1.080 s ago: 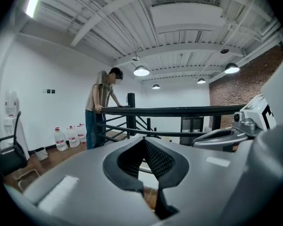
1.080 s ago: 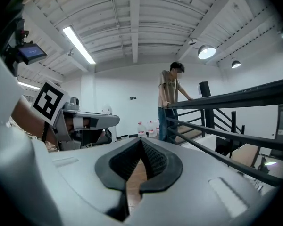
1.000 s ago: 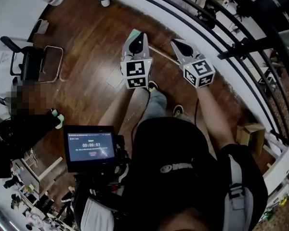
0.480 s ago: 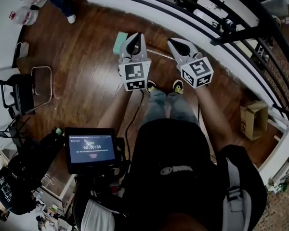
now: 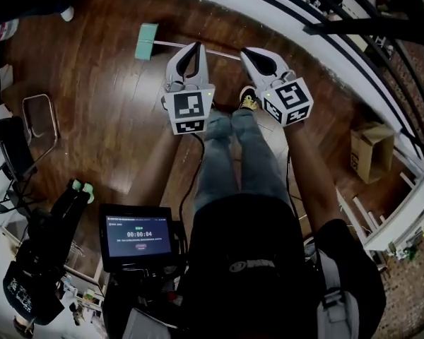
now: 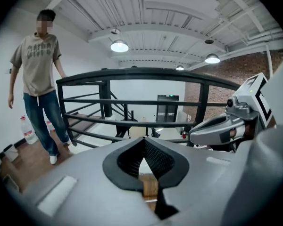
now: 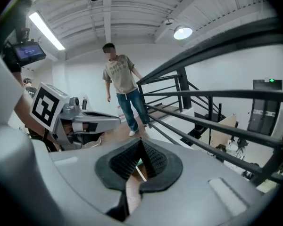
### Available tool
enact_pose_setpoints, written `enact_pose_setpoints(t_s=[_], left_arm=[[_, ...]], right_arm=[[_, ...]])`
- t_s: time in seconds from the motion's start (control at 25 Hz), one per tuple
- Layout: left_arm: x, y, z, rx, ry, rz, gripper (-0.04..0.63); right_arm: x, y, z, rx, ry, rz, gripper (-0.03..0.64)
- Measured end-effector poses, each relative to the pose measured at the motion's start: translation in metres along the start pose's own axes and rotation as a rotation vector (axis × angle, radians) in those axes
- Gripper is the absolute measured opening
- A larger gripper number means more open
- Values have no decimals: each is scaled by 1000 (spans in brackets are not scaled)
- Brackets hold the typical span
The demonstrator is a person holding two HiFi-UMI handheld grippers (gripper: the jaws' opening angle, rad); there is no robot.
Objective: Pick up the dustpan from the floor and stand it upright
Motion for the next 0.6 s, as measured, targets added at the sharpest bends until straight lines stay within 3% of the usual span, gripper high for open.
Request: enact_pose_setpoints(t_s=[0.2, 0.6], left_arm=[[39, 80, 60, -117, 26, -72, 20], [100, 261, 180, -153, 98, -64, 20]], right_arm=[[72, 81, 12, -52, 30, 107, 3], [208, 313, 67, -167, 142, 159, 3]])
Point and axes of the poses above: the fingertips, and each gripper's own axes: z forward along the fingers, x to its right, y out of its underside, the point moved 9 cm from there along -z, backward along the fingers, and after that the axes turned 8 degrees about z, right-handed, at the moved point
